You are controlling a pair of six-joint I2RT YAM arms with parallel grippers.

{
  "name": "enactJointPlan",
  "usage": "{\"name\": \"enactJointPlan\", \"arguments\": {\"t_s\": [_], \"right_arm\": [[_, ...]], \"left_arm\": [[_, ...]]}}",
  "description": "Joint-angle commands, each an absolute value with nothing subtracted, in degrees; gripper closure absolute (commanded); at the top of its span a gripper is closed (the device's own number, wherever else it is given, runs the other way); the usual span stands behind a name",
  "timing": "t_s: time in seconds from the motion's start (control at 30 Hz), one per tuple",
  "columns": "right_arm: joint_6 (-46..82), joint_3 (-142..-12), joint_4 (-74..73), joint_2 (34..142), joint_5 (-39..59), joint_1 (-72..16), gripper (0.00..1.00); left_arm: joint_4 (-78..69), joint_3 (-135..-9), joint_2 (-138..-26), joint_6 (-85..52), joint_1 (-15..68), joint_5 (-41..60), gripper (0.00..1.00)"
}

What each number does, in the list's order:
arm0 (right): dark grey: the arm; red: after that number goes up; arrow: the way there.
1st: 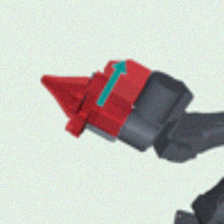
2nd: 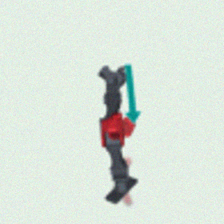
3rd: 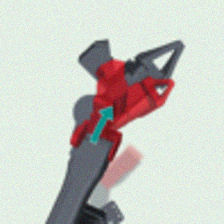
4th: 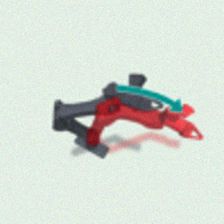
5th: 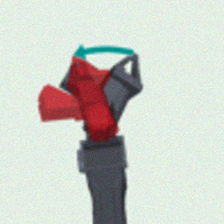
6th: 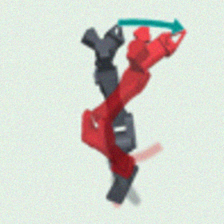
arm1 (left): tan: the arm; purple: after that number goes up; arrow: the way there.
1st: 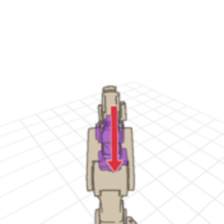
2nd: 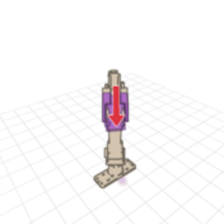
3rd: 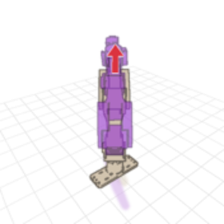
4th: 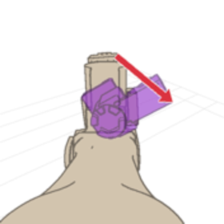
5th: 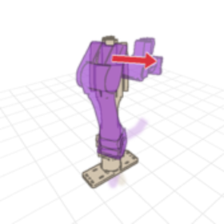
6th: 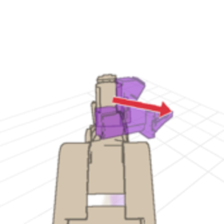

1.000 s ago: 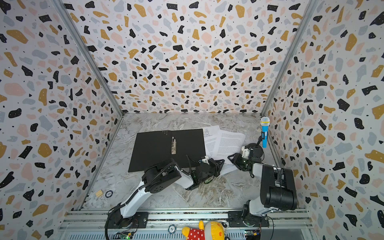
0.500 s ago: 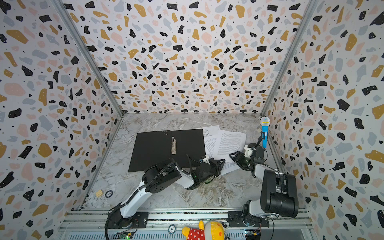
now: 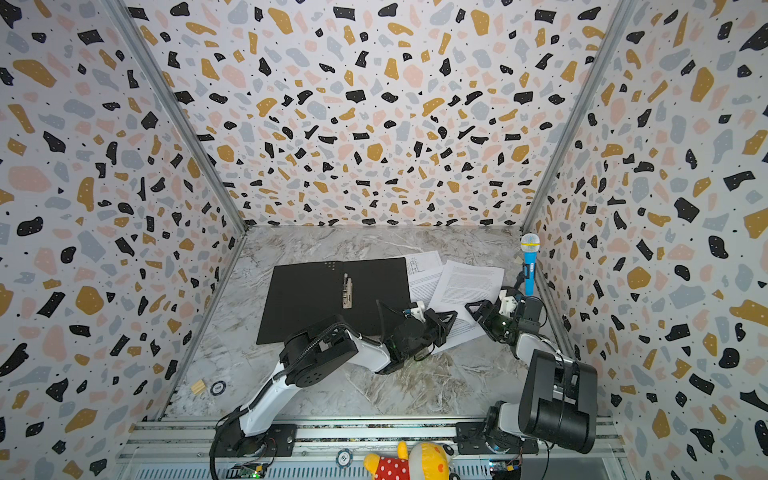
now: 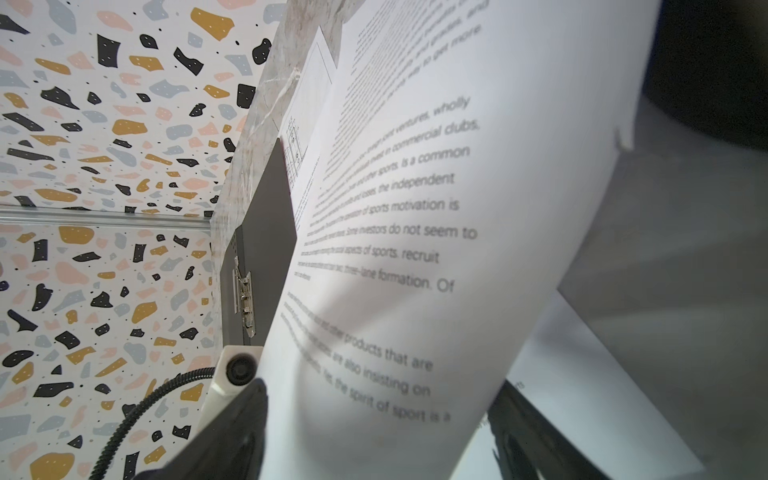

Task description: Put the files into the folder

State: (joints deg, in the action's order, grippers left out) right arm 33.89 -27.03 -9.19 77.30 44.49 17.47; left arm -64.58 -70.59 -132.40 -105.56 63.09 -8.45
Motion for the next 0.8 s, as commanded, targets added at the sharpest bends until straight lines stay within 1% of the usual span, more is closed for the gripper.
{"name": "enactJointPlan", "arguments": {"t_s": [0.0, 0.47, 0.57, 0.77], "right_arm": [[34.4, -26.4, -9.2, 76.6, 47.0, 18.3, 0.16], [37.1, -24.7, -12.5, 77.4, 51.5, 20.4, 0.15], [38.0, -24.5, -13.5, 77.9, 52.1, 20.9, 0.17], [39.0, -25.1, -15.5, 80.3, 53.0, 21.6, 0.23]], "left_arm": [[-66.2, -68.9, -128.7, -103.3, 62.3, -8.2, 1.0], [-65.0, -66.0, -124.7, -100.8, 60.6, -7.6, 1.0], [-65.0, -65.7, -124.8, -100.6, 60.6, -6.9, 1.0], [-66.7, -62.5, -123.5, -100.3, 60.6, -4.7, 1.0]]}}
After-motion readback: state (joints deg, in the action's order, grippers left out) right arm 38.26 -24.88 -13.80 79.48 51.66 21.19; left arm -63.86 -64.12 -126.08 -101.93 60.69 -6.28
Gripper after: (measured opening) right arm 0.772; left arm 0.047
